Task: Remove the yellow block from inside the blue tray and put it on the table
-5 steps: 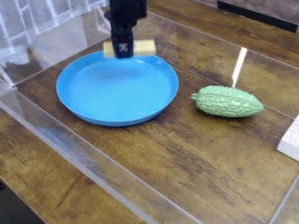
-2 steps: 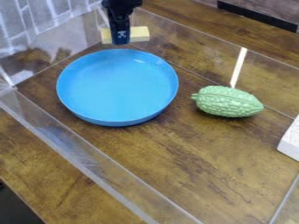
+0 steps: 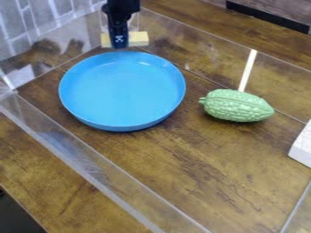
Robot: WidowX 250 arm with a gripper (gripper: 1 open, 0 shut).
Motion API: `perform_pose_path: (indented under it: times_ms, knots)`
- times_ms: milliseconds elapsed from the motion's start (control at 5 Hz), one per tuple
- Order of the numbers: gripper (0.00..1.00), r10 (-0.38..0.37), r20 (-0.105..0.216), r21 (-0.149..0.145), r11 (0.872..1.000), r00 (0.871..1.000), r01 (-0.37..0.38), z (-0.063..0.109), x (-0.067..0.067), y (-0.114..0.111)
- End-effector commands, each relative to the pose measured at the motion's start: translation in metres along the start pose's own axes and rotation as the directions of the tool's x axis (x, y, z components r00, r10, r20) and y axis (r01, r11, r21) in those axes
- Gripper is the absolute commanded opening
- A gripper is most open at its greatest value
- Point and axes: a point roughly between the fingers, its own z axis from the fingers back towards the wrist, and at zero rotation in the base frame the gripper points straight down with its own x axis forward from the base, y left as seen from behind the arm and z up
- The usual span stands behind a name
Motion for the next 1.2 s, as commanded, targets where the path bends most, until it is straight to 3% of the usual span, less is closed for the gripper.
perform_pose_path:
  times_ms: [0, 200, 600, 1000]
  knots:
    - [0.00, -0.038, 0.026, 0.061, 0.997, 0.999, 0.037, 0.014, -0.003, 0.018]
    - [0.00, -0.080, 0.030, 0.058, 0.995, 0.996, 0.078, 0.007, -0.007, 0.019]
    - [0.00, 0.018, 0.005, 0.060, 0.998, 1.000, -0.018, 0.010, -0.031, 0.029]
    - [0.00, -0.092, 0.016, 0.052, 0.994, 0.996, 0.091, 0.006, -0.037, 0.049]
